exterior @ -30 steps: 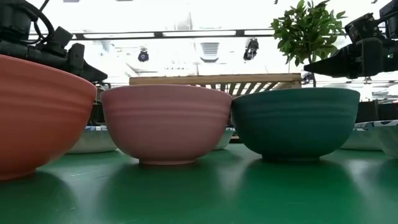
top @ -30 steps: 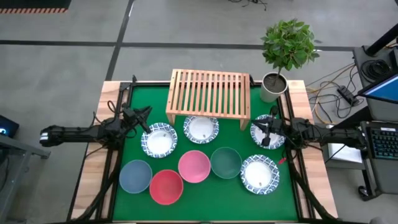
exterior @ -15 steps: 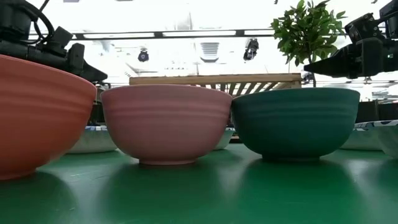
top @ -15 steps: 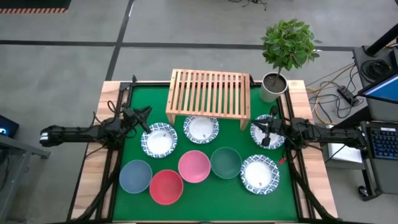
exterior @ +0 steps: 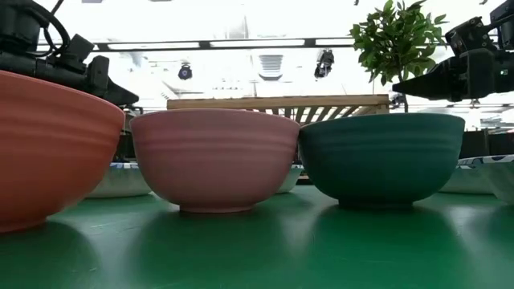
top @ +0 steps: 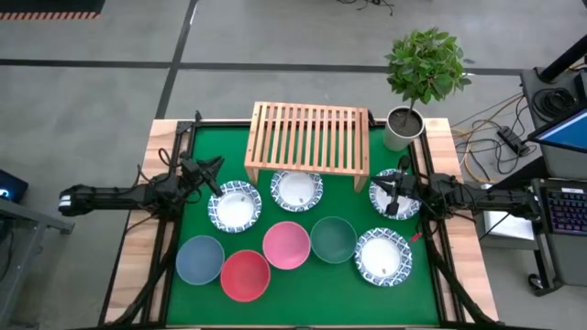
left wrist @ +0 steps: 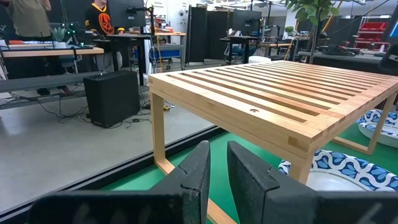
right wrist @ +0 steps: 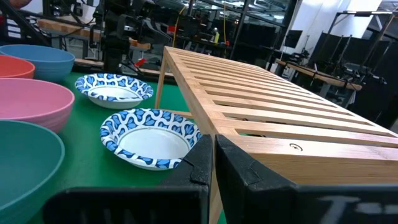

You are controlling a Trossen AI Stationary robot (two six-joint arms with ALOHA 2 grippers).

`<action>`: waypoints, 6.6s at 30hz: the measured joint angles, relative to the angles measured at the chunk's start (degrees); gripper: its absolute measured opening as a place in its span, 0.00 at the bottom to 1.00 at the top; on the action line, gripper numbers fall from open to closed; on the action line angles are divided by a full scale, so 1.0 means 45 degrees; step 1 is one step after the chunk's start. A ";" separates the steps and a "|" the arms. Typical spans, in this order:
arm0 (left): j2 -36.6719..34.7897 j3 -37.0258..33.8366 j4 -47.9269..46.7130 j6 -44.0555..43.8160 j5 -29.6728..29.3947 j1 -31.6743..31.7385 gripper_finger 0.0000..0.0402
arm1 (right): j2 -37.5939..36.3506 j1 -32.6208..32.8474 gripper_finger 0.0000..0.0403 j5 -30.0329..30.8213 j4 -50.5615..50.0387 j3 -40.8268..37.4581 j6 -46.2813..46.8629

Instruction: Place and stack bowls onto a shelf

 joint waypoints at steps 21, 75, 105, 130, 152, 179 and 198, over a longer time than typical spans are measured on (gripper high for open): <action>0.0000 0.0000 0.0000 -0.0002 0.0002 0.0000 0.09 | 0.0000 0.0000 0.02 0.0001 0.0003 0.0000 0.0000; 0.0013 0.0000 0.2048 -0.7693 0.0993 -0.0001 0.09 | 0.0000 0.0019 0.02 -0.0243 0.0877 -0.0005 0.4830; 0.6581 0.8056 -0.4474 -0.9460 0.5716 -0.2619 0.09 | 0.0906 0.0019 0.02 -0.2740 0.3286 0.2261 0.3089; 1.6101 1.4193 -1.6482 -0.8645 0.6654 -0.5940 0.36 | 0.0933 0.0019 0.02 -0.2696 0.0845 0.3322 0.2992; 1.6594 1.0552 -1.0985 -0.8003 0.6292 -0.5459 0.33 | 0.0937 0.0019 0.02 -0.2694 0.0835 0.3308 0.2992; 1.6579 1.2443 -1.3804 -0.7939 0.6322 -0.5537 0.00 | 0.0937 0.0019 0.02 -0.2682 0.0743 0.3303 0.2894; 1.6594 2.1132 -1.5830 -0.2029 0.3336 -0.5155 0.00 | 0.0942 0.0015 0.02 -0.2682 0.0534 0.3298 0.3002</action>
